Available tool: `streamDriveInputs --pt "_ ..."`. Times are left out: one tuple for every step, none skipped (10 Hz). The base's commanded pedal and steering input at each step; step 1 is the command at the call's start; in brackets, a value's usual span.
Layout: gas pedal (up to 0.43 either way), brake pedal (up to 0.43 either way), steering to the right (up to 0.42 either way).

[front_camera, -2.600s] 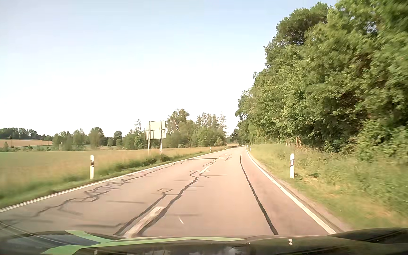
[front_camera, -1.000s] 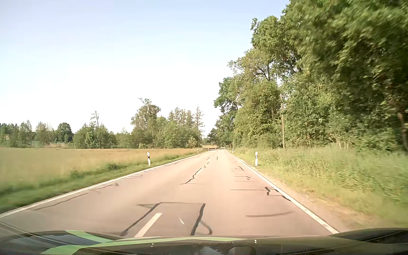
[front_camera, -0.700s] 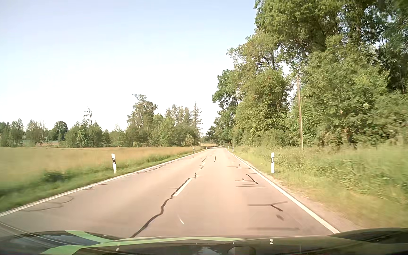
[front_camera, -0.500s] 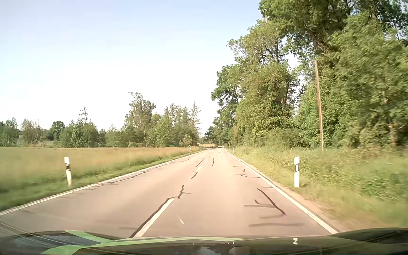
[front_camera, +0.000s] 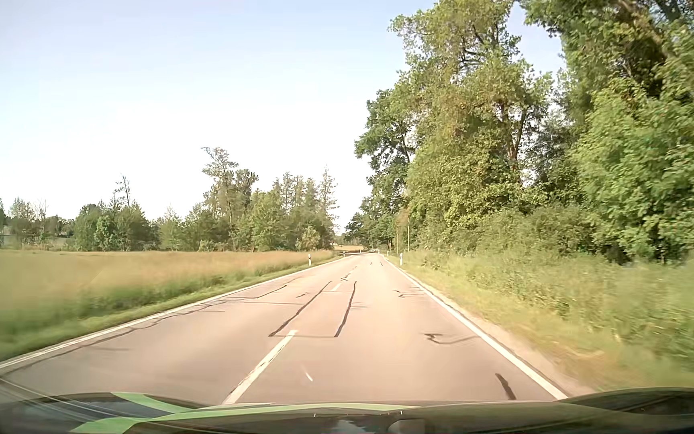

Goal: Follow the waypoints while adhering to traffic rules and regulations

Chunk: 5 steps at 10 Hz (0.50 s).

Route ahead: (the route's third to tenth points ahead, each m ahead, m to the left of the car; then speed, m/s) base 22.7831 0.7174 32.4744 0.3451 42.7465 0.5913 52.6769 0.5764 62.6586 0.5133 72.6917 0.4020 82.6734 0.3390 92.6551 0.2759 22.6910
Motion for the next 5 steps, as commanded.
streamDriveInputs --pt "0.138 0.000 -0.001" --pt "0.000 0.000 -0.002" --pt "0.000 0.000 -0.001" --pt "0.000 0.000 -0.002" --pt "0.000 0.000 -0.002"
